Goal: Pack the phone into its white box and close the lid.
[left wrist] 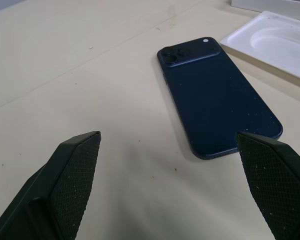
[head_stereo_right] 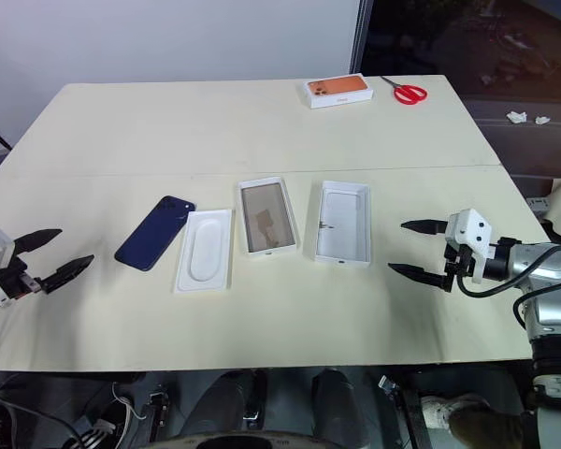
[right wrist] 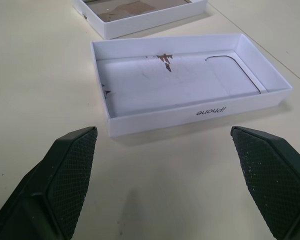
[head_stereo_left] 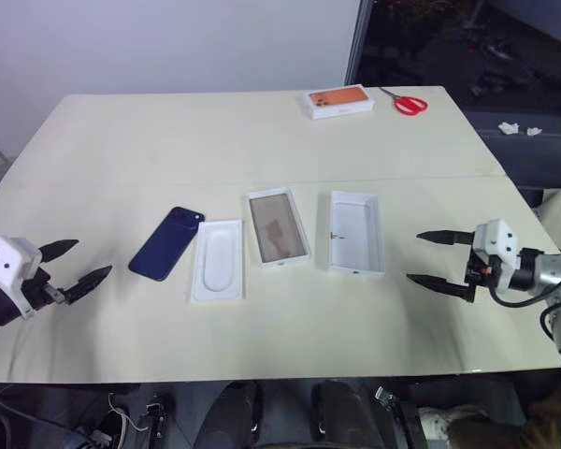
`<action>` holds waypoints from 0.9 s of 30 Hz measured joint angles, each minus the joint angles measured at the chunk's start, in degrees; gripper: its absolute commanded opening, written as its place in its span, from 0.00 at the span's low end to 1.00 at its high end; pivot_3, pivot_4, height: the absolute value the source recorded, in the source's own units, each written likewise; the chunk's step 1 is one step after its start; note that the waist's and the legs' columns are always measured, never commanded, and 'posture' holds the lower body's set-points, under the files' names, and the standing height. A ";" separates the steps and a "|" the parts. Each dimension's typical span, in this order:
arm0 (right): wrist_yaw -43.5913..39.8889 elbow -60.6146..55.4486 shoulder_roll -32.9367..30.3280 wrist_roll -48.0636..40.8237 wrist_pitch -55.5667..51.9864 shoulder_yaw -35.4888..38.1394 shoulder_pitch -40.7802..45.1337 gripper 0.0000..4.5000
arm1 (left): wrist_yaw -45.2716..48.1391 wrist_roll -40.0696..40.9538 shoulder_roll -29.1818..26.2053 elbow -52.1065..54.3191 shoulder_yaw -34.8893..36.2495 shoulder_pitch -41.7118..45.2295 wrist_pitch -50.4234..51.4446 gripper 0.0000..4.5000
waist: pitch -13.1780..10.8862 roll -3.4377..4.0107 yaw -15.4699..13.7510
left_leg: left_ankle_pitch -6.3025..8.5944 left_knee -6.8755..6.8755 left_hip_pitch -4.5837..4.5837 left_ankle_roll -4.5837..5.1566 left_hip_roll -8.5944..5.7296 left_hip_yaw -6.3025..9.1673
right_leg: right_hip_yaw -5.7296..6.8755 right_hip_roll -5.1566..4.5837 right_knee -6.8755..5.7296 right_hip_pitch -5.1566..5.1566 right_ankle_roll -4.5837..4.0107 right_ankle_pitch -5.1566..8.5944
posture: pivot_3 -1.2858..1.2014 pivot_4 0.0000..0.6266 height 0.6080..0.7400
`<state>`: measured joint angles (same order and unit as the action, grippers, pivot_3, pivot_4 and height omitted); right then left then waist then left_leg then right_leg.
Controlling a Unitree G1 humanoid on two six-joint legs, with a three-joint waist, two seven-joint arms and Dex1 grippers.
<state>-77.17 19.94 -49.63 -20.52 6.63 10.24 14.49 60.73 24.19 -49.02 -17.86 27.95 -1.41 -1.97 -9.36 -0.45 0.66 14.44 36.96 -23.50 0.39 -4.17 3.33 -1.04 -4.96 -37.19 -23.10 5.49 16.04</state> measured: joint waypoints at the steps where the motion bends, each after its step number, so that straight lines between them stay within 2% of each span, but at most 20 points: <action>1: -0.02 0.00 -0.16 0.00 0.00 0.04 0.00 0.99 | -0.03 -0.01 0.00 0.00 0.00 0.00 -0.19 1.00 | 0.00 0.00 0.00 | 0.00 0.00 0.00 0.00 0.00 0.00 | 0.00 0.00 0.00 0.00 0.00 0.00 | 0.52 0.24 1.00; 5: 0.10 -0.23 -0.30 0.00 -0.02 0.10 -0.27 0.99 | -0.23 0.09 0.00 0.08 0.16 -0.15 -0.64 1.00 | 0.00 0.00 0.00 | 0.00 0.00 0.00 0.00 0.00 0.00 | 0.00 0.00 0.00 0.00 0.00 0.00 | 0.52 0.24 1.00; 17: 0.88 -4.87 -0.30 -0.10 -3.52 0.09 -1.01 0.99 | -0.97 2.35 0.01 3.54 0.19 -1.06 7.81 1.00 | 0.00 0.01 -0.01 | 0.00 0.00 0.00 0.00 0.00 0.00 | 0.00 0.00 0.00 0.00 0.00 0.00 | 0.52 0.24 1.00; 22: 1.53 -8.57 -0.29 0.01 -4.69 -0.46 -1.31 0.99 | -1.10 2.94 -0.29 9.30 -0.36 -3.51 15.26 1.00 | 0.00 0.01 -0.01 | 0.00 -0.01 0.00 0.00 0.00 0.00 | -0.01 0.00 0.00 0.00 0.00 0.00 | 0.52 0.24 1.00; 27: 2.84 -9.20 -0.29 0.27 -5.25 -1.03 -0.15 0.99 | -2.78 5.76 -0.30 12.51 -0.41 -2.43 25.37 1.00 | -0.01 0.01 -0.03 | 0.00 0.01 0.00 0.00 0.00 0.00 | -0.01 0.00 0.00 0.01 0.00 0.00 | 0.52 0.24 1.00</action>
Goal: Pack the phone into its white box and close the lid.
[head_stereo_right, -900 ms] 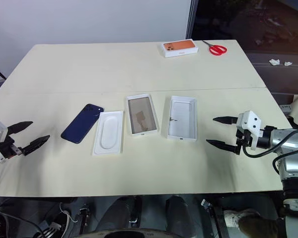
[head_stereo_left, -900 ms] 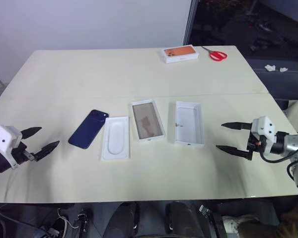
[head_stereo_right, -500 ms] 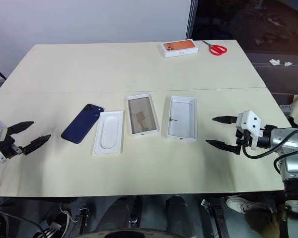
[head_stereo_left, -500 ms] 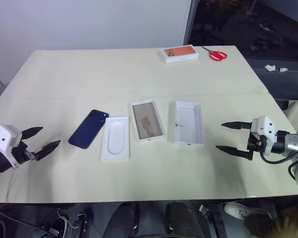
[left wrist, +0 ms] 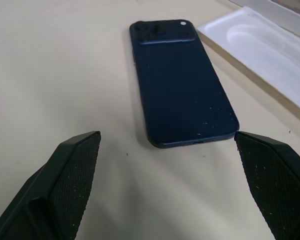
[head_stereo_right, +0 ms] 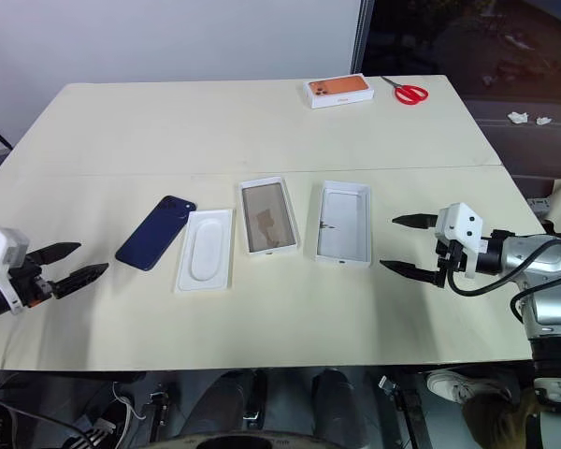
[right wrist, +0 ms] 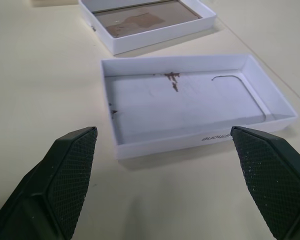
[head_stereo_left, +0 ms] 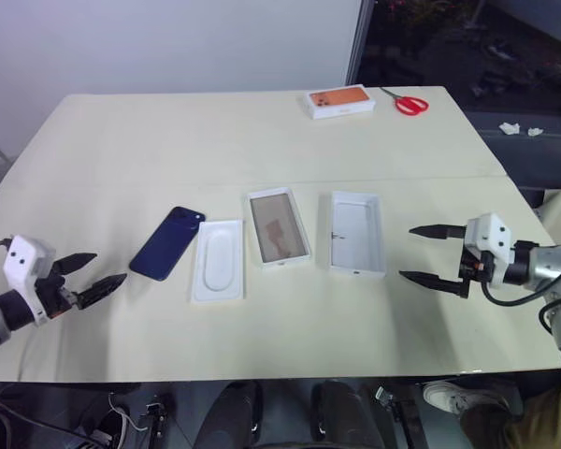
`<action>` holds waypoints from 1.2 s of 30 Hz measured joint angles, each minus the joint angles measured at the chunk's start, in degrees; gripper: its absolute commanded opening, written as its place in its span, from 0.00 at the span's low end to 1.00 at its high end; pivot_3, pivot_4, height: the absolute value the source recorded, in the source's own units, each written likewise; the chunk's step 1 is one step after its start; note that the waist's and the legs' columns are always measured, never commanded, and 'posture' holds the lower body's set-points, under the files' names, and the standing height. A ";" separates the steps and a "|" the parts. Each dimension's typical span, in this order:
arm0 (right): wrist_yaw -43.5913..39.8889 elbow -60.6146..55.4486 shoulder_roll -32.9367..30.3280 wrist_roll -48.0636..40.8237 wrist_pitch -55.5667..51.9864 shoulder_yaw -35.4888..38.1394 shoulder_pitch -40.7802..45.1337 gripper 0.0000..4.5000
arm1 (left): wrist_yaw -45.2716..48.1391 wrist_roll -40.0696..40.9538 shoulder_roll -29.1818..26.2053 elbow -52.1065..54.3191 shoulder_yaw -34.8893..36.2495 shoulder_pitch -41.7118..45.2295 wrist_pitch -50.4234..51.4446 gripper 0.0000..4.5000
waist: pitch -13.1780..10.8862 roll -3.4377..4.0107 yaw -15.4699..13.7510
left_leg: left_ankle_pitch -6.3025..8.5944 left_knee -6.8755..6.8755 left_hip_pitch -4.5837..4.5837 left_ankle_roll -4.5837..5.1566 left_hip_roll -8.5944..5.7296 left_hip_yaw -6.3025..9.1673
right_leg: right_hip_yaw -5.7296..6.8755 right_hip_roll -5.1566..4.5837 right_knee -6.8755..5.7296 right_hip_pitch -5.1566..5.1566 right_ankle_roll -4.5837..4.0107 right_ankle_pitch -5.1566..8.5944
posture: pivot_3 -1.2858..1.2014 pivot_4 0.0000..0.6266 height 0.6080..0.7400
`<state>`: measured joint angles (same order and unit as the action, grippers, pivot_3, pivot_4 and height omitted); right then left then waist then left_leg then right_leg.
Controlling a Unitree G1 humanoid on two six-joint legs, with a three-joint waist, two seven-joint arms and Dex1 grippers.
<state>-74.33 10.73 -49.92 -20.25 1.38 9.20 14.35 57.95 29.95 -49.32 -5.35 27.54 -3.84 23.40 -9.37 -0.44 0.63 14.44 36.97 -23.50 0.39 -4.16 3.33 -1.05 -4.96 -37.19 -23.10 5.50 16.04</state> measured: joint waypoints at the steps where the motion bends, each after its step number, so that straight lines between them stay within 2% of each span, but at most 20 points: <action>1: 0.27 -0.70 0.01 0.09 -0.22 -0.43 0.54 0.99 | -0.48 0.71 -0.02 0.93 0.00 0.37 1.99 1.00 | 0.00 0.00 0.01 | 0.00 0.00 0.00 0.00 0.00 0.00 | 0.00 0.00 0.00 0.00 0.00 0.00 | 0.52 0.24 1.00; 6: 1.66 -3.69 0.56 1.20 -2.23 -3.51 4.88 0.99 | -4.73 4.29 0.93 7.27 -1.57 4.14 12.36 1.00 | 0.00 0.01 0.02 | 0.00 0.00 0.00 0.00 -0.01 0.00 | 0.00 0.00 -0.01 0.00 0.00 0.00 | 0.52 0.24 1.00; 13: 3.57 -4.83 3.90 1.83 -3.40 -6.76 7.90 0.99 | -18.17 13.57 10.16 14.68 -4.02 9.22 31.57 1.00 | -0.01 -0.03 -0.11 | -0.01 0.05 0.00 -0.01 -0.03 0.02 | 0.01 0.04 -0.04 0.00 0.02 -0.01 | 0.52 0.24 1.00; 17: 3.72 -5.02 4.20 1.84 -3.13 -6.78 7.89 0.99 | -23.88 26.05 16.79 14.86 -1.07 12.34 43.21 1.00 | 0.00 -0.05 -0.05 | -0.01 0.12 0.00 -0.02 -0.02 0.04 | 0.04 0.07 -0.11 0.01 0.02 -0.01 | 0.52 0.24 1.00; 25: 3.63 -4.91 4.42 1.85 -2.16 -6.78 7.89 0.99 | -32.35 32.72 19.83 14.40 1.60 11.10 49.40 1.00 | 0.00 -0.04 -0.01 | -0.06 0.12 0.01 -0.09 0.01 0.02 | -0.06 0.14 -0.12 -0.01 0.02 -0.01 | 0.52 0.24 1.00; 36: 3.74 -4.64 5.62 1.93 -0.93 -6.80 7.84 0.99 | -40.13 35.77 22.64 10.46 2.37 15.13 52.41 1.00 | 0.03 0.00 -0.35 | -0.06 0.13 0.04 -0.10 -0.03 0.03 | -0.03 0.10 -0.12 0.05 0.02 -0.01 | 0.52 0.24 1.00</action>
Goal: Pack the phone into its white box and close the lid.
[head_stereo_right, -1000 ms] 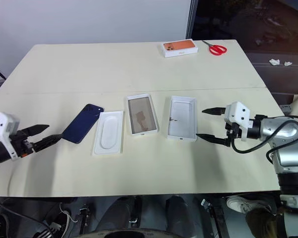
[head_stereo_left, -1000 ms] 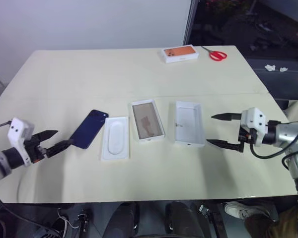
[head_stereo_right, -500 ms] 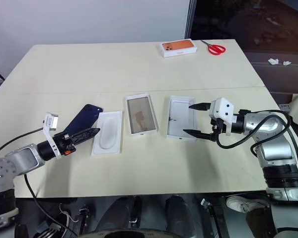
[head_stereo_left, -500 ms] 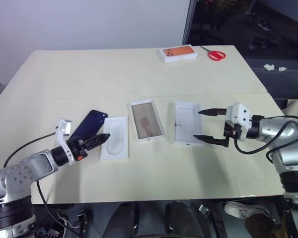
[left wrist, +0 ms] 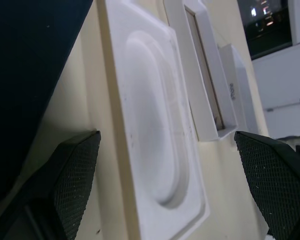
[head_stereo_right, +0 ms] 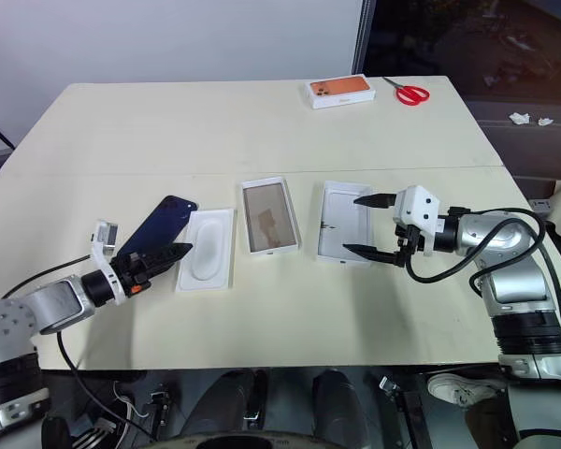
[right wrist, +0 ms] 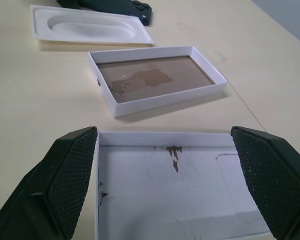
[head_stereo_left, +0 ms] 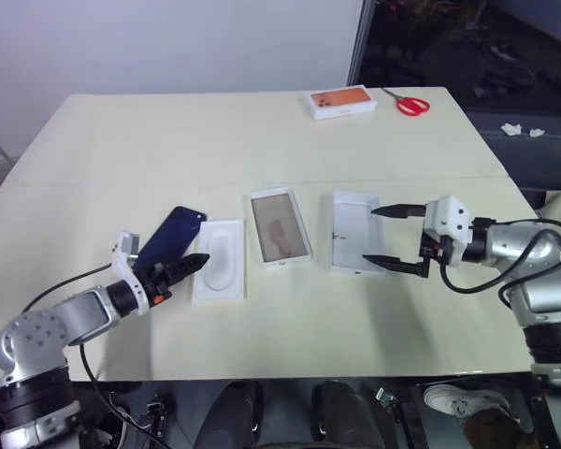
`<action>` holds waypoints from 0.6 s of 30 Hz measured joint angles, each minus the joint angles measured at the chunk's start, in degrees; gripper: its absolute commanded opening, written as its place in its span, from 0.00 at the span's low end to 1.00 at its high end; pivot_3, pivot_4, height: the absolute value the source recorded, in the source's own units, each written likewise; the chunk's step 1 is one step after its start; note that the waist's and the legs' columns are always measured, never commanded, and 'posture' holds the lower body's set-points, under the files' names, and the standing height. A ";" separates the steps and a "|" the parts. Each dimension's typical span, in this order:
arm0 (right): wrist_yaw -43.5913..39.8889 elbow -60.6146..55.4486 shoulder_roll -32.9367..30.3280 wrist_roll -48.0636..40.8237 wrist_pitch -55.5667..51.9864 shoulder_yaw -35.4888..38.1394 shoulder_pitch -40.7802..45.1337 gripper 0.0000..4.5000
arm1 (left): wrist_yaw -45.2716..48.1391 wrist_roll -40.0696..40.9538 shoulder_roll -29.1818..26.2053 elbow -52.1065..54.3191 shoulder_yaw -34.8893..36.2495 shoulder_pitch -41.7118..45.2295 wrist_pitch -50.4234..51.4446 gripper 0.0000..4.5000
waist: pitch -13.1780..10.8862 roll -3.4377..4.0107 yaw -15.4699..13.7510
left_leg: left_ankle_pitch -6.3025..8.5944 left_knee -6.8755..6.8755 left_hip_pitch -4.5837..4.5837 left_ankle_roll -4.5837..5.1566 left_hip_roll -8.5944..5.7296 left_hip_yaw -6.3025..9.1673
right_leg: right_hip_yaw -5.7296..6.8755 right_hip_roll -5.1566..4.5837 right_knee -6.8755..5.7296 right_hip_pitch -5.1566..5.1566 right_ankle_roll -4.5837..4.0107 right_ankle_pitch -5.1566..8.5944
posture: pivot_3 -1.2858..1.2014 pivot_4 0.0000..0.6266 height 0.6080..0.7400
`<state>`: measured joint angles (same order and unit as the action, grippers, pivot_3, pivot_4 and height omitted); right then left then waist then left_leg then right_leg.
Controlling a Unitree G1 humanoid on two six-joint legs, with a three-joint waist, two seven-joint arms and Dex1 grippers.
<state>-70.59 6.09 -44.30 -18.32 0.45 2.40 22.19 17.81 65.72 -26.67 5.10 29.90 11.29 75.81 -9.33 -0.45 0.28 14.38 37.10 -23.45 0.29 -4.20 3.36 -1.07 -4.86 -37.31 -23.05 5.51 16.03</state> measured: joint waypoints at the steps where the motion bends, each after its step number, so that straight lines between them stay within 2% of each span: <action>1: 0.01 0.00 0.21 0.02 0.00 -0.06 0.00 0.99 | -0.29 0.07 0.19 -0.02 -0.07 0.23 0.14 1.00 | 0.00 0.00 -0.01 | 0.00 0.00 0.00 0.00 -0.01 0.00 | 0.00 0.00 0.00 0.00 0.00 0.00 | 0.52 0.24 1.00; 9: 0.01 0.01 0.43 0.14 0.11 -0.32 0.11 0.99 | -1.69 1.68 4.78 -1.31 0.07 0.75 -0.46 1.00 | 0.02 0.03 -0.80 | 0.00 0.02 0.05 0.00 -0.03 -0.01 | 0.00 -0.03 0.02 0.05 0.00 0.00 | 0.52 0.24 1.00; 11: 0.01 0.00 0.43 0.14 0.12 -0.34 0.14 1.00 | -1.64 2.05 4.88 -2.04 0.05 0.75 -0.78 0.88 | 0.02 0.03 -0.98 | 0.00 0.02 0.06 0.00 -0.03 -0.01 | 0.00 -0.03 0.03 0.08 0.00 0.00 | 0.52 0.24 1.00; 13: 0.02 0.00 0.43 0.16 0.24 -0.37 0.17 1.00 | -1.58 2.02 4.81 -3.01 -0.08 0.50 -0.93 0.71 | 0.02 0.03 -0.95 | 0.00 0.02 0.06 0.00 -0.04 -0.01 | 0.00 -0.03 0.04 0.08 0.00 0.00 | 0.52 0.24 1.00; 17: 0.01 0.41 0.43 0.27 0.70 -0.50 0.56 1.00 | -0.58 0.74 3.68 -4.03 -2.32 -0.24 -1.09 0.25 | 0.02 0.02 -0.92 | 0.00 0.00 0.06 0.00 -0.04 0.00 | 0.00 -0.03 0.05 0.07 0.00 0.00 | 0.52 0.24 1.00; 18: 0.01 0.97 0.43 0.40 1.08 -0.50 0.81 1.00 | -0.48 0.69 3.67 -4.64 -2.34 -0.23 -1.09 0.25 | 0.02 0.02 -0.91 | 0.00 0.00 0.06 0.00 -0.04 0.00 | 0.00 -0.03 0.05 0.06 0.00 0.00 | 0.52 0.24 1.00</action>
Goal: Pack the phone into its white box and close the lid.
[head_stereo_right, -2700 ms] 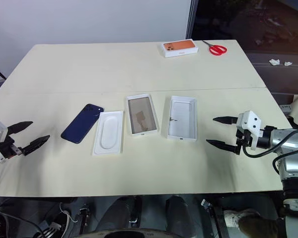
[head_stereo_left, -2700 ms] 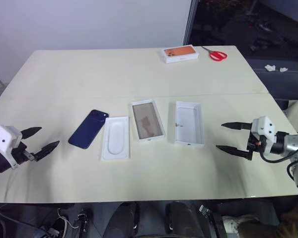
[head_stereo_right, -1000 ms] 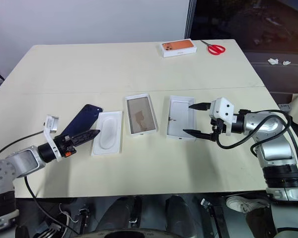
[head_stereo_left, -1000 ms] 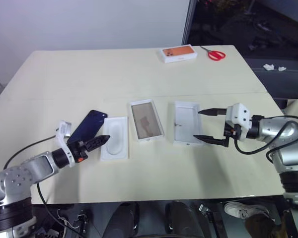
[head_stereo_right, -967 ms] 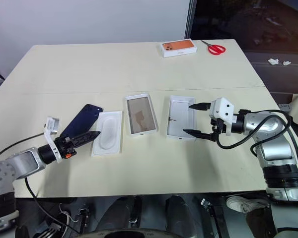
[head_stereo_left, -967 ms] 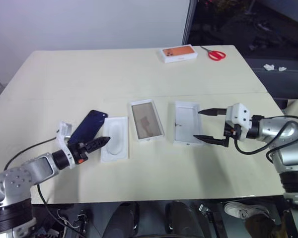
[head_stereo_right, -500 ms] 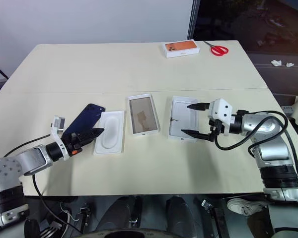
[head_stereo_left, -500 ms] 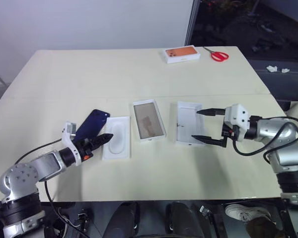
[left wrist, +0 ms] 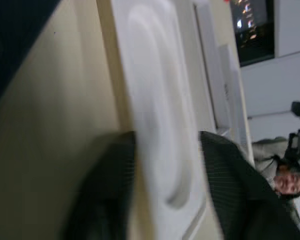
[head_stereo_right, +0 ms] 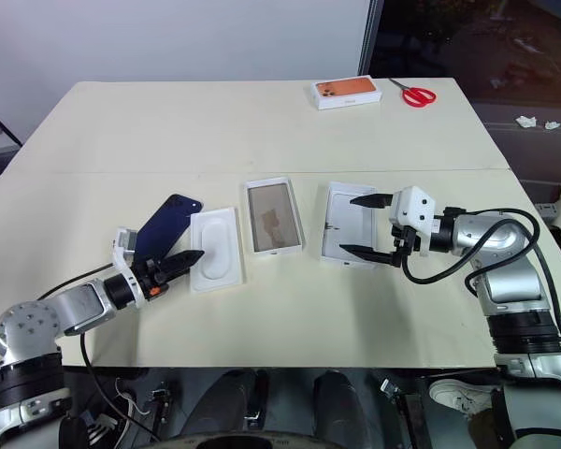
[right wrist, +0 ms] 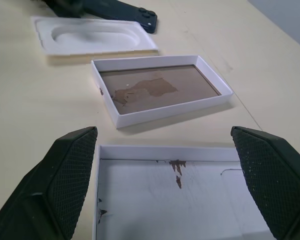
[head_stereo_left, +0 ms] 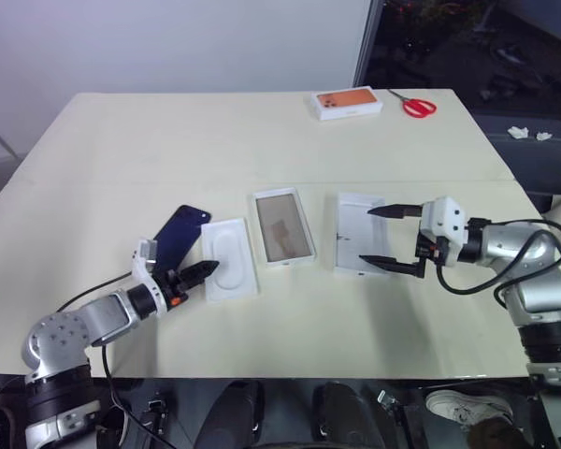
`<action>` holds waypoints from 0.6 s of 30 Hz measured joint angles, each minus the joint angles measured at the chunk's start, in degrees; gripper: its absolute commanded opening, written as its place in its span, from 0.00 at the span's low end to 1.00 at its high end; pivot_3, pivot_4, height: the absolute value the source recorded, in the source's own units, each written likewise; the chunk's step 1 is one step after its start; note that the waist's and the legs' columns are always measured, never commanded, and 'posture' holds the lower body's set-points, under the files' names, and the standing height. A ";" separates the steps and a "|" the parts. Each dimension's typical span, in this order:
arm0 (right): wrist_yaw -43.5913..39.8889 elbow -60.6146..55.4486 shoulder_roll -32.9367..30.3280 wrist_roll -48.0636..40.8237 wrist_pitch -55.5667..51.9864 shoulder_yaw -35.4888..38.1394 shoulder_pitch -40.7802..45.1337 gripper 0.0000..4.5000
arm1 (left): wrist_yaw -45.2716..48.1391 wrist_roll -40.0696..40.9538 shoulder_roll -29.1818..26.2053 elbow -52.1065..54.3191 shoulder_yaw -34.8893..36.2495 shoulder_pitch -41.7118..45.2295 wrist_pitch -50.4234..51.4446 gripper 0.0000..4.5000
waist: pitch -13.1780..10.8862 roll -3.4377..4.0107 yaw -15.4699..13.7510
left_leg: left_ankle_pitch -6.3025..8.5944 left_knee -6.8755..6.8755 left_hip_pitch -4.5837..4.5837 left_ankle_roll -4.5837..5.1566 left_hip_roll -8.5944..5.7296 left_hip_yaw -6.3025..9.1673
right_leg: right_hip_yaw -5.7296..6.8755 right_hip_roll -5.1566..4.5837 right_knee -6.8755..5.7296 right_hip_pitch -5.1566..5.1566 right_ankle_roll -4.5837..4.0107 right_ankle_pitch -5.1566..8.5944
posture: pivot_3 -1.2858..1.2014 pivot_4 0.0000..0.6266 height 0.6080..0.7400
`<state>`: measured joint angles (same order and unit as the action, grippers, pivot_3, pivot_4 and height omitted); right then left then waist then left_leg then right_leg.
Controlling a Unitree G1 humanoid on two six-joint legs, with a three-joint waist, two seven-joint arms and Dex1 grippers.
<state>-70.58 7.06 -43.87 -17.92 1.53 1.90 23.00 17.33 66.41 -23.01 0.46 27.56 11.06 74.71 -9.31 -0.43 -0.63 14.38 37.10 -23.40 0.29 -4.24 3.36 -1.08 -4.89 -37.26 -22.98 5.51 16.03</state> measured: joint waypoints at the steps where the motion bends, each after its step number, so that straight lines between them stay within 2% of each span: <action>1: -0.02 0.39 -0.01 0.24 0.25 0.00 0.10 1.00 | 0.18 0.21 -0.11 -0.12 0.03 0.20 0.08 0.25 | 0.00 0.00 0.00 | 0.00 0.00 0.01 0.00 0.00 0.00 | 0.00 0.00 0.00 0.01 0.00 0.00 | 0.52 0.24 1.00; 7: 0.02 1.01 0.02 0.83 0.57 -0.13 0.13 1.00 | -0.07 0.77 -0.57 -1.44 0.27 0.59 1.10 0.25 | 0.00 0.00 0.02 | 0.00 -0.02 0.00 0.00 0.01 0.00 | 0.00 0.00 0.00 -0.01 0.00 0.00 | 0.52 0.24 1.00; 10: 0.32 1.00 0.18 0.84 0.56 -0.21 0.13 1.00 | -0.66 1.79 -0.51 -1.43 0.46 0.96 1.40 0.04 | 0.01 0.01 0.01 | 0.00 -0.02 0.01 0.00 0.01 0.00 | -0.01 0.00 0.00 -0.01 0.00 0.00 | 0.52 0.24 1.00; 11: 0.47 1.00 0.33 0.82 0.55 -0.24 0.18 1.00 | -0.66 2.18 -0.50 -1.21 0.45 1.18 1.41 0.00 | 0.02 0.04 -0.04 | 0.00 -0.02 0.02 0.00 0.01 0.00 | 0.00 0.00 -0.01 0.01 0.00 0.00 | 0.52 0.24 1.00; 18: 1.10 -0.35 0.82 0.15 -1.04 -0.34 0.68 1.00 | -2.31 4.05 -0.45 -1.89 0.88 1.50 2.12 0.00 | 0.04 0.07 0.00 | 0.00 -0.02 0.04 -0.01 0.01 0.01 | 0.00 0.00 -0.01 0.04 0.00 0.00 | 0.52 0.24 1.00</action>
<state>-69.47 6.71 -43.05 -17.77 0.49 1.55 23.68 15.02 70.47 -23.46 -1.43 28.44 12.56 76.84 -9.27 -0.35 -0.63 14.38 37.08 -23.35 0.28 -4.23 3.37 -1.07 -4.89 -37.27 -22.95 5.51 16.03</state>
